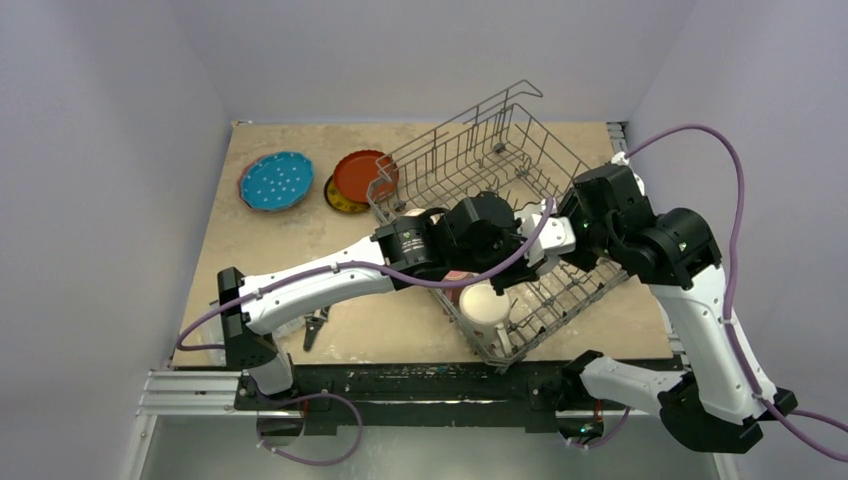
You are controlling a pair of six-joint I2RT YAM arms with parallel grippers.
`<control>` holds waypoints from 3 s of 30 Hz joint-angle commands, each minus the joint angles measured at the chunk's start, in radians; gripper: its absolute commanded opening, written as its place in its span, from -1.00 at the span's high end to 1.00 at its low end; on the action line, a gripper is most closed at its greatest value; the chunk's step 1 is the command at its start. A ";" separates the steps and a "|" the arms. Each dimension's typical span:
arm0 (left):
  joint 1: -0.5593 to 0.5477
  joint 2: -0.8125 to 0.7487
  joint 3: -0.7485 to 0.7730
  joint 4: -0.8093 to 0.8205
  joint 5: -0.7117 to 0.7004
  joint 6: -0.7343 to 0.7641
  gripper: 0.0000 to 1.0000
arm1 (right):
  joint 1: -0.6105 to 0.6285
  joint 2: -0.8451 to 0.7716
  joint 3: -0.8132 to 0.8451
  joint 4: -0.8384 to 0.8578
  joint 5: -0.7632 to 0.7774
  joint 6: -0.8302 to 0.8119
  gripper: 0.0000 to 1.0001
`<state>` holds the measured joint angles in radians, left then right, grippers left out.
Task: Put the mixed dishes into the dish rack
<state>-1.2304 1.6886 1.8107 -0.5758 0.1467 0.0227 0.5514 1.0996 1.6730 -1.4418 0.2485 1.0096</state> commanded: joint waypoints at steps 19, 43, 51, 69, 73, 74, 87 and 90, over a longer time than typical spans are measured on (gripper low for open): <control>0.238 0.307 0.151 0.514 0.902 -0.815 1.00 | 0.000 -0.254 0.207 0.303 0.305 -0.152 -0.96; 0.285 0.708 0.439 0.901 1.073 -1.484 1.00 | 0.001 -0.261 0.192 0.253 0.256 -0.145 -0.96; 0.303 0.773 0.476 0.865 1.096 -1.483 1.00 | 0.000 -0.255 0.185 0.253 0.253 -0.149 -0.96; 0.322 0.867 0.529 0.762 1.103 -1.419 1.00 | 0.000 -0.231 0.180 0.258 0.241 -0.161 -0.96; 0.324 0.870 0.542 0.686 1.100 -1.352 1.00 | 0.001 -0.226 0.176 0.266 0.231 -0.165 -0.96; 0.324 0.869 0.540 0.654 1.094 -1.329 0.95 | -0.001 -0.225 0.176 0.267 0.229 -0.166 -0.96; 0.337 0.792 0.536 0.304 0.967 -1.031 0.23 | 0.000 -0.241 0.157 0.269 0.214 -0.151 -0.96; 0.338 0.766 0.525 0.264 0.924 -0.992 0.23 | -0.001 -0.244 0.153 0.268 0.211 -0.148 -0.96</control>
<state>-0.8970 2.5572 2.3051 -0.2264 1.1378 -1.0828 0.5488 0.8581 1.8317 -1.1957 0.4744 0.8593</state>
